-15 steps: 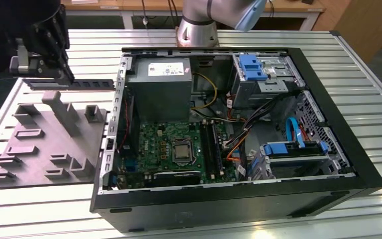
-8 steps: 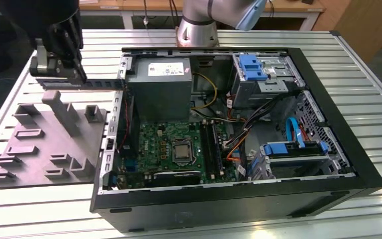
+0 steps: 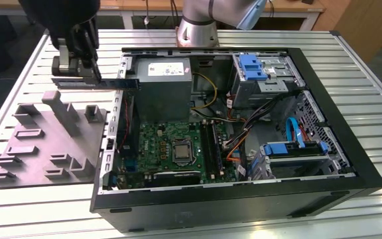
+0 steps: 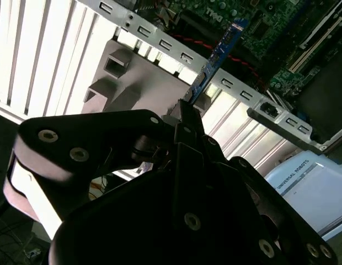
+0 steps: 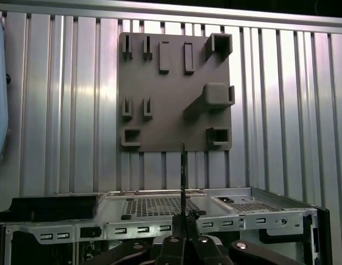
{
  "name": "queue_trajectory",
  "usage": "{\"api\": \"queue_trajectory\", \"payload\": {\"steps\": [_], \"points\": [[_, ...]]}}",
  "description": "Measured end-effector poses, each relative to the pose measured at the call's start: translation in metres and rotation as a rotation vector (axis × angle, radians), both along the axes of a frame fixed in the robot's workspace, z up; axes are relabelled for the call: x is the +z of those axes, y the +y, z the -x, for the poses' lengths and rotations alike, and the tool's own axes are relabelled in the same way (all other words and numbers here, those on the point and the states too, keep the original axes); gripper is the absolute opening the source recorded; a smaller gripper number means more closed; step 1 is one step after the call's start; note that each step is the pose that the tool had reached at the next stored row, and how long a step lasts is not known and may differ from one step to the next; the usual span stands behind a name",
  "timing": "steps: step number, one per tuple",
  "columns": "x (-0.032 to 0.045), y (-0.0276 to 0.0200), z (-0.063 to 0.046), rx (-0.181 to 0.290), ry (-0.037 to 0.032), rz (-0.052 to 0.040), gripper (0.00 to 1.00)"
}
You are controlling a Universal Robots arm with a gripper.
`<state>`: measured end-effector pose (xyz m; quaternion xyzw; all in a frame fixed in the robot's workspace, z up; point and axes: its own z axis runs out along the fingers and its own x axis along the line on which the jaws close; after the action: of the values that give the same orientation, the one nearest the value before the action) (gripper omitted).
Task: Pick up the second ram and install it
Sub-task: 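Pick up the second ram and move it above second insertion slot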
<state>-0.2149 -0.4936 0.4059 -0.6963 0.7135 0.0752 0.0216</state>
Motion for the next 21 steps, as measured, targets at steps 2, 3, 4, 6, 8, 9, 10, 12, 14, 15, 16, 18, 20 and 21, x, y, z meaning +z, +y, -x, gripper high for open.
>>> {"api": "queue_trajectory", "payload": {"steps": [2,3,4,6,8,9,10,12,14,15,16,18,20,21], "points": [[-0.0001,0.0,-0.006,0.0,0.0001,-0.0001,0.11],[-0.0001,0.0,-0.009,0.0,0.0003,0.0,0.11],[-0.0002,0.0,-0.012,0.0,0.0003,0.0,0.11],[-0.0003,0.0,-0.018,-0.001,0.0005,-0.0001,0.11],[-0.0003,0.0,-0.024,-0.001,0.0007,0.0,0.11],[-0.0004,0.0,-0.027,-0.001,0.0008,0.0,0.11],[-0.0004,0.0,-0.03,-0.001,0.0009,0.0,0.11],[-0.0005,0.0,-0.036,-0.001,0.001,-0.0001,0.11],[-0.0006,0.0,-0.042,-0.001,0.0012,0.0,0.11],[-0.0006,0.0,-0.046,-0.001,0.0013,0.0,0.11],[-0.0006,0.0,-0.049,-0.001,0.0014,0.0,0.11],[-0.0008,0.0,-0.055,-0.002,0.0015,-0.0001,0.11],[-0.0009,0.0,-0.061,-0.002,0.0016,-0.0001,0.11],[-0.0009,0.0,-0.065,-0.002,0.0017,0.0,0.11]]}}
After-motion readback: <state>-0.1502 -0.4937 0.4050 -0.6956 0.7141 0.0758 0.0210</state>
